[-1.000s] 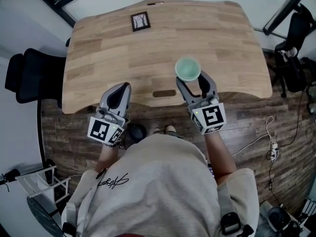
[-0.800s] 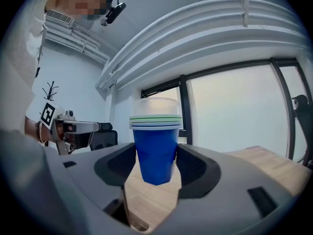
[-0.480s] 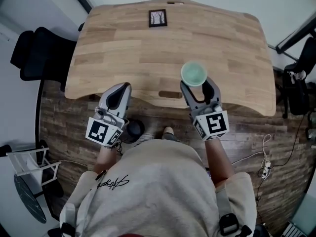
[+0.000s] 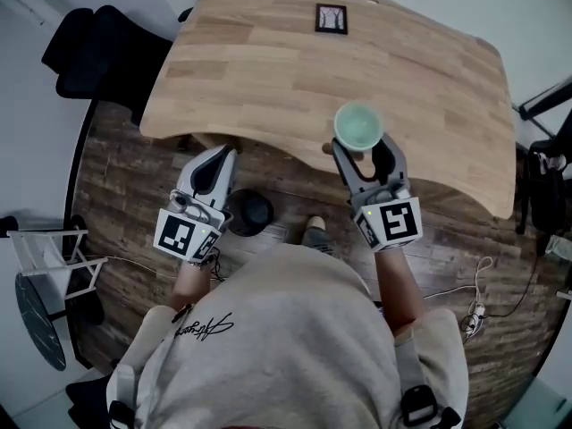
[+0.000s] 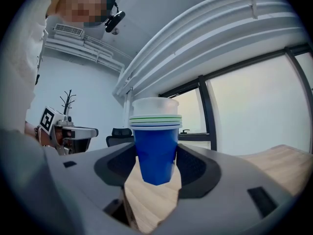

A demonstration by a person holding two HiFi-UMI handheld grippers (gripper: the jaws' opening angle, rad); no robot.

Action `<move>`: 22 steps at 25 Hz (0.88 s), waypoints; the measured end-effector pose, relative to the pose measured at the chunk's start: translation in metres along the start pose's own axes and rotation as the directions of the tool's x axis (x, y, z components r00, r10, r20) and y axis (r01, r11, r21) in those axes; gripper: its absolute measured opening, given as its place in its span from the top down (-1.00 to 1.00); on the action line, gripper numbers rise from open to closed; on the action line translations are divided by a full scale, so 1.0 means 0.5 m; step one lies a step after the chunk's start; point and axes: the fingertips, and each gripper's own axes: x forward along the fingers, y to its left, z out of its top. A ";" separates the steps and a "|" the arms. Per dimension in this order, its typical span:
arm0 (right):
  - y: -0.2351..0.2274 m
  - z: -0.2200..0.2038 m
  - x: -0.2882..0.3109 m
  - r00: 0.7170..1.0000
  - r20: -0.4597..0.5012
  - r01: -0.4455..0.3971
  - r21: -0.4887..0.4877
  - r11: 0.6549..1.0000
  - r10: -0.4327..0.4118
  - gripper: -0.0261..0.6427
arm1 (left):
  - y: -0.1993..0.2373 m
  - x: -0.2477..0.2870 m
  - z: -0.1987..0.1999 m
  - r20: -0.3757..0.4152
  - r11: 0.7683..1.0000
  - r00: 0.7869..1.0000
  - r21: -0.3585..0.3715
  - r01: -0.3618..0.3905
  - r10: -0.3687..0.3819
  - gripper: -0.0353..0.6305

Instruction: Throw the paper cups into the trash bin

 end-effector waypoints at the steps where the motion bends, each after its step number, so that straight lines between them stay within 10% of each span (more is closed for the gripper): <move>1: 0.021 0.000 -0.001 1.000 0.000 -0.007 -0.002 1.000 0.007 0.13 | 0.004 -0.024 0.000 0.001 1.000 1.000 0.000 -0.010 0.010 0.89; 22: 0.449 0.029 -0.131 0.995 0.036 -0.097 -0.001 0.995 0.097 0.13 | -0.027 -0.472 0.041 0.018 0.996 0.996 0.028 -0.082 0.082 0.89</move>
